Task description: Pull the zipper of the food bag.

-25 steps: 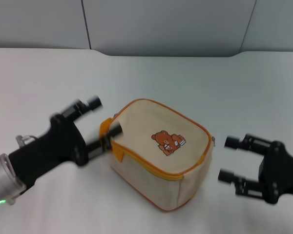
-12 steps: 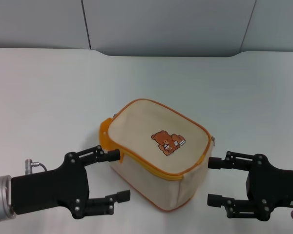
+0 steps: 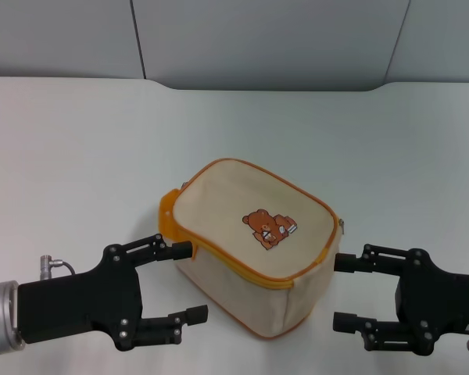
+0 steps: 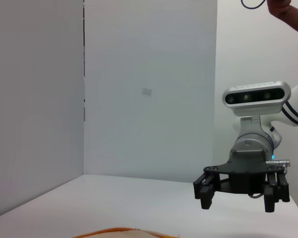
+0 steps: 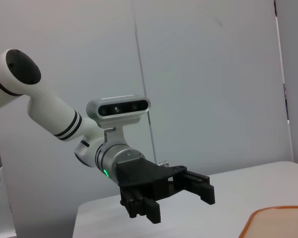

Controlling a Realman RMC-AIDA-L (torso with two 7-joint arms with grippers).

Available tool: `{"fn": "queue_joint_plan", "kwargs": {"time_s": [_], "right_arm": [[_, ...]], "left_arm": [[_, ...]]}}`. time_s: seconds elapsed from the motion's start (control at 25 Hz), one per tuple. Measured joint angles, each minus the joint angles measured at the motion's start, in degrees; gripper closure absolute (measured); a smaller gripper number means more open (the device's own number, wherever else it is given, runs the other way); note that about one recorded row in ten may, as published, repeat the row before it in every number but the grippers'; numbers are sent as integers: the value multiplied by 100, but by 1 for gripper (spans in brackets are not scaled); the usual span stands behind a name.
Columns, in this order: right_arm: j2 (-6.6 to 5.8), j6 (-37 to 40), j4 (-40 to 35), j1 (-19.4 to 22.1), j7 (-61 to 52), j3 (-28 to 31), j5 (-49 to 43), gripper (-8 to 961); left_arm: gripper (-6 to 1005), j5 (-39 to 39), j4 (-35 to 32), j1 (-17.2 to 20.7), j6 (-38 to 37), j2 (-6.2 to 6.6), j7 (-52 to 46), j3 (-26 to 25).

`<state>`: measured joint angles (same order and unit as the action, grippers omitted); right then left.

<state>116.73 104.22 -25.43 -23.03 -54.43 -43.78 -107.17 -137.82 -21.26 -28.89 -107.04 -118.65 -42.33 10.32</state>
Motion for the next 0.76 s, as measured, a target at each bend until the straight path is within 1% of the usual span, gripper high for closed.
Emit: {"fn": "queue_joint_plan", "kwargs": {"time_s": [0.76], "right_arm": [[7, -78, -6, -18, 20, -25, 0, 216]], "left_arm": [[180, 106, -3, -46, -1, 0, 14, -11]]}}
